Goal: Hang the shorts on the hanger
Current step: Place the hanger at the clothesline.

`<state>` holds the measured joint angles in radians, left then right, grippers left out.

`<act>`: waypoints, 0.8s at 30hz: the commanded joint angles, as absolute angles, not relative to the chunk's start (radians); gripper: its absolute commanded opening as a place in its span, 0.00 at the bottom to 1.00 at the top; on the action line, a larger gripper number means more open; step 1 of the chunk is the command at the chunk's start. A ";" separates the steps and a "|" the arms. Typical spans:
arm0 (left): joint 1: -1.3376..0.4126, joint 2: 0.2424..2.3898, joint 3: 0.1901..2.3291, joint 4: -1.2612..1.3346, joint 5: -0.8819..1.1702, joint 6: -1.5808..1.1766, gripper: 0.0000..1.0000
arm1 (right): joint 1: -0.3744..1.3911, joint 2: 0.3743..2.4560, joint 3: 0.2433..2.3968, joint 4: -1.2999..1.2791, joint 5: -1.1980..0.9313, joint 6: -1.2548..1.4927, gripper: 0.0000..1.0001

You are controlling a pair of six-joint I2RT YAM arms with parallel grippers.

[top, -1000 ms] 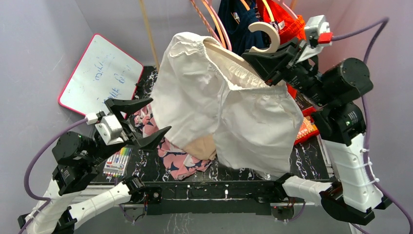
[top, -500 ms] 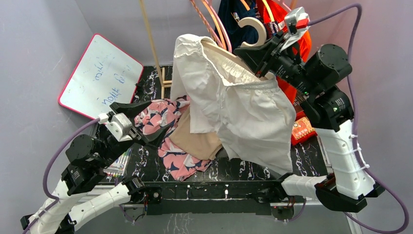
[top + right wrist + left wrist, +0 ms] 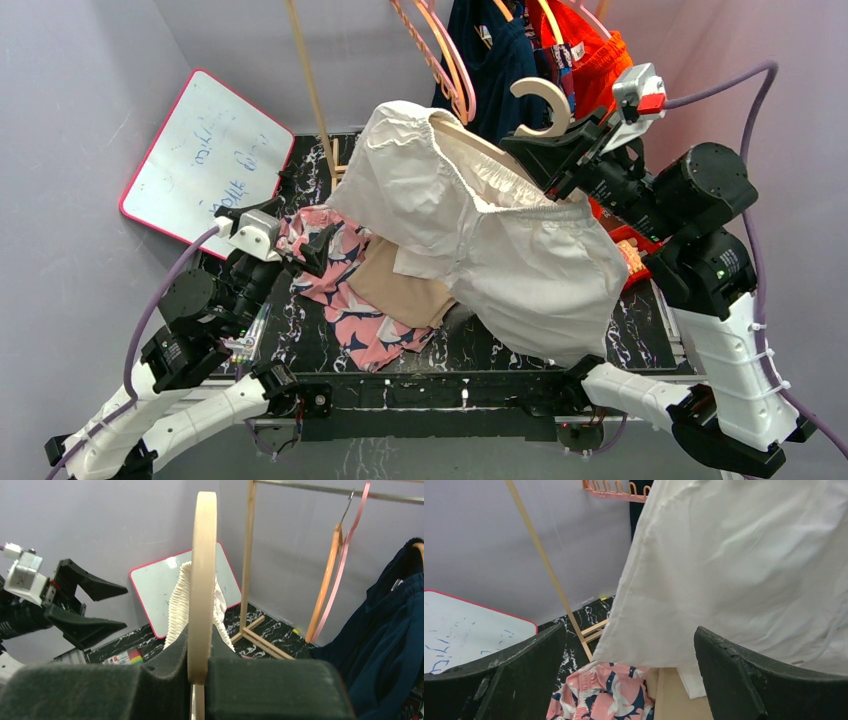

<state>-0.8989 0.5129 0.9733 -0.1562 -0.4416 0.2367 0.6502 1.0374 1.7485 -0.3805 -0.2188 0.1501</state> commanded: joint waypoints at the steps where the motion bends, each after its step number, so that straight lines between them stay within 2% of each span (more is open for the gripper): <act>1: -0.901 0.540 1.056 -0.107 -0.430 0.263 0.98 | 0.656 1.014 1.667 -0.313 -0.240 0.129 0.00; 7: -0.901 0.635 1.204 -0.158 -0.259 0.303 0.98 | 0.656 0.956 1.599 -0.318 -0.342 0.081 0.00; 12: -0.902 0.700 1.280 -0.215 -0.111 0.325 0.98 | 0.656 0.866 1.504 -0.310 -0.507 0.044 0.00; 20: -0.901 0.740 1.313 -0.356 0.364 0.277 0.99 | 0.655 0.791 1.461 -0.374 -0.620 -0.005 0.00; 24: -0.901 0.783 1.355 -0.403 0.465 0.246 0.98 | 0.656 0.779 1.447 -0.373 -0.687 -0.017 0.00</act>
